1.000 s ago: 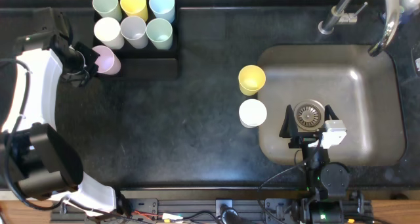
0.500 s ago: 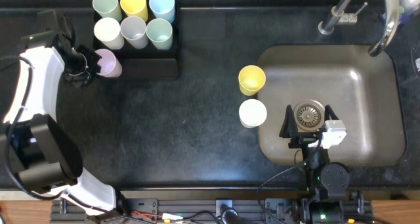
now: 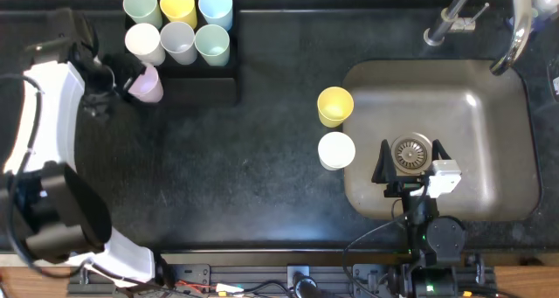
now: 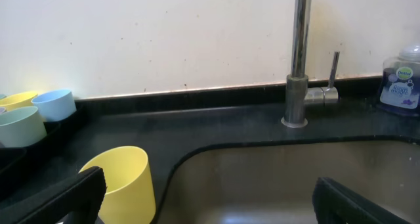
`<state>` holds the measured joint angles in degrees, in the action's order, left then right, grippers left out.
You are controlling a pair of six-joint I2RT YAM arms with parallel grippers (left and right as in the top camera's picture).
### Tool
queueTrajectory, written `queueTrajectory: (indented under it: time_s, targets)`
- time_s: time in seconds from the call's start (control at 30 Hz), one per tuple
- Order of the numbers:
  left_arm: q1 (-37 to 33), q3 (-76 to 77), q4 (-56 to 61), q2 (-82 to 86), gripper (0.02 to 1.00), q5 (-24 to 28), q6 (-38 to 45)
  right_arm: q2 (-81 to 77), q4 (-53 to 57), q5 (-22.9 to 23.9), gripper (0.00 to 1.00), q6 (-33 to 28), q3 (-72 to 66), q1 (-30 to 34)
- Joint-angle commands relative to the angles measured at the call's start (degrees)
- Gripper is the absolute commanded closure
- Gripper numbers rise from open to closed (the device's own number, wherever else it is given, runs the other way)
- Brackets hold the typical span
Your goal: Store Cups
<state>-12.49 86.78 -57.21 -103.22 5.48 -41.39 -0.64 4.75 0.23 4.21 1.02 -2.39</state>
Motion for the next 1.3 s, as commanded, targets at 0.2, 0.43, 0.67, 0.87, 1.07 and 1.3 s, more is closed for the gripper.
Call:
queueTrajectory:
  time_s: [0.2, 0.43, 0.67, 0.87, 1.07, 1.3]
  targets:
    - [31.3, 16.5, 3.5, 4.6, 0.018, -8.5, 5.2, 0.4, -0.3, -0.2, 0.003, -0.4, -0.7, -0.4]
    - [50.4, 16.5, 5.8, -1.0, 0.018, -10.4, -4.0, 0.4, -0.3, -0.2, 0.005, -0.4, -0.7, -0.4]
    - [52.6, 16.5, 3.7, -8.3, 0.018, -3.1, -5.0, 0.4, -0.3, -0.2, 0.003, -0.4, -0.7, -0.4]
    - [52.6, 16.5, 2.5, -12.5, 0.018, -1.7, -5.0, 0.4, -0.3, -0.2, 0.003, -0.4, -0.7, -0.4]
    - [52.6, 16.5, 2.5, -15.5, 0.018, 0.9, -5.2, 0.4, -0.3, -0.2, 0.003, -0.4, -0.7, -0.4]
    - [52.6, 16.5, 2.9, -16.9, 0.018, 0.9, -5.5, 0.4, -0.3, -0.2, 0.003, -0.4, -0.7, -0.4]
